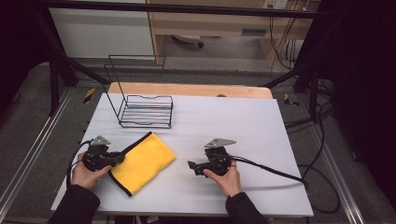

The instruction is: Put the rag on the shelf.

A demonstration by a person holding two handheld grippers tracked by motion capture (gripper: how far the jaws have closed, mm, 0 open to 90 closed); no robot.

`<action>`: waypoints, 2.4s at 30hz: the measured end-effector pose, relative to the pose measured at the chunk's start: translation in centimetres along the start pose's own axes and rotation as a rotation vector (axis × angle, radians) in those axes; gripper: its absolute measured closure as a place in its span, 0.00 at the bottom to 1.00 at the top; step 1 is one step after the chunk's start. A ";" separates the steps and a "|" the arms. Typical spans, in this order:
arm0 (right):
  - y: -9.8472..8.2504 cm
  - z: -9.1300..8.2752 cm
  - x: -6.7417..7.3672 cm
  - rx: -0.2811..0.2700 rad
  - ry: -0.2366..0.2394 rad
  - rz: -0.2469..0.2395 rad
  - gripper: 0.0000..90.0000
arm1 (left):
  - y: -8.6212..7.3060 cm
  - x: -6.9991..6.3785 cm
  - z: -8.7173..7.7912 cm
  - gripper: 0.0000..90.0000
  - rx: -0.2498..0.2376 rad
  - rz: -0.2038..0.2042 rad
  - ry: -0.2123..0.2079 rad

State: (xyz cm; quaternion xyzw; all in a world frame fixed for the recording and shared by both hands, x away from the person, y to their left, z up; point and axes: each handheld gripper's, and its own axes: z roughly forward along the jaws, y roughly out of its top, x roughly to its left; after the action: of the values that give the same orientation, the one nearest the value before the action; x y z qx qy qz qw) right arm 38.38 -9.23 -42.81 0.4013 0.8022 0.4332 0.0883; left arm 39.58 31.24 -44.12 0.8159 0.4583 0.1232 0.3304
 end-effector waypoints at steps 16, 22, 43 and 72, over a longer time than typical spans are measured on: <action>2.3 6.8 3.4 0.049 -0.020 0.054 0.51 | 0.2 -0.3 0.0 0.81 0.012 0.018 -0.008; 2.1 7.5 3.9 0.050 -0.013 0.090 0.67 | 0.1 -0.2 0.0 0.79 0.005 0.015 -0.009; 4.3 7.0 2.2 0.083 0.044 0.098 0.92 | -0.4 -2.2 -1.1 0.87 0.013 -0.111 -0.035; 6.6 7.0 1.6 -0.002 0.005 -0.153 0.62 | -1.3 -5.1 -3.2 0.51 -0.123 -0.077 0.025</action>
State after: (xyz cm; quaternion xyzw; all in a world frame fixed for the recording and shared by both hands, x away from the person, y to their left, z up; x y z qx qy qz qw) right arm 44.51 -1.72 -41.71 0.3378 0.8303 0.4268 0.1196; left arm 34.30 28.82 -42.02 0.7740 0.4851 0.1487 0.3788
